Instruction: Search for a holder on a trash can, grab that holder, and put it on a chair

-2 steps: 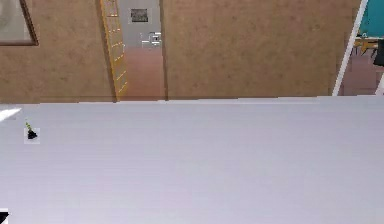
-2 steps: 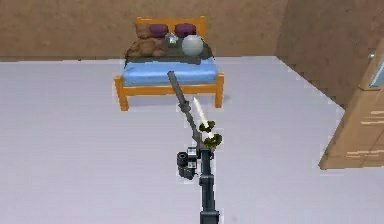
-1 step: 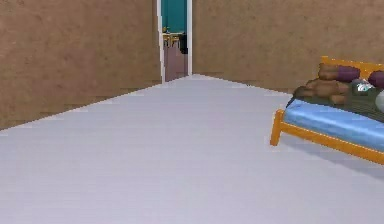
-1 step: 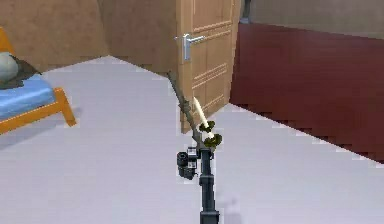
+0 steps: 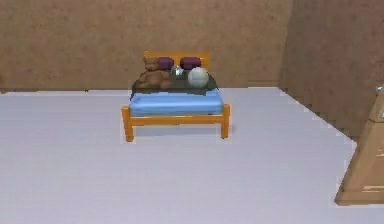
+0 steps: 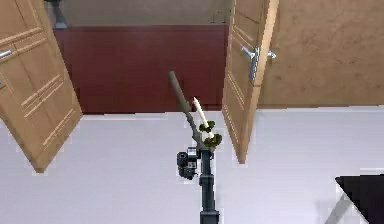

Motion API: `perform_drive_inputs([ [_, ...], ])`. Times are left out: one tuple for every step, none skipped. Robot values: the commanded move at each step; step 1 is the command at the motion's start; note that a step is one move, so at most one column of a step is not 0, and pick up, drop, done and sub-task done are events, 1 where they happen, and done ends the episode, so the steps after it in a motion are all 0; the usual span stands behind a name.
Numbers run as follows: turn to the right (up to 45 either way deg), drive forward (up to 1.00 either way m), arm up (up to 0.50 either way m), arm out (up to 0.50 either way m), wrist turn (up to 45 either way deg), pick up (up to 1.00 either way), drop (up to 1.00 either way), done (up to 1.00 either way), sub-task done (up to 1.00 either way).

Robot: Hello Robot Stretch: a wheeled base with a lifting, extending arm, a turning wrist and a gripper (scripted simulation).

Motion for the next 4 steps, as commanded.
perform_drive_inputs([
  [45.0, 0.00, 0.00, 0.00, 0.0, 0.00, 0.00, 0.00, 0.00],
  [42.0, 0.00, 0.00, 0.00, 0.0, 0.00, 0.00, 0.00, 0.00],
  [0.0, 0.00, 0.00, 0.00, -21.0, 0.00, 0.00, 0.00, 0.00],
  [0.0, 0.00, -0.30, 0.00, 0.0, 0.00, 0.00, 0.00, 0.00],
])
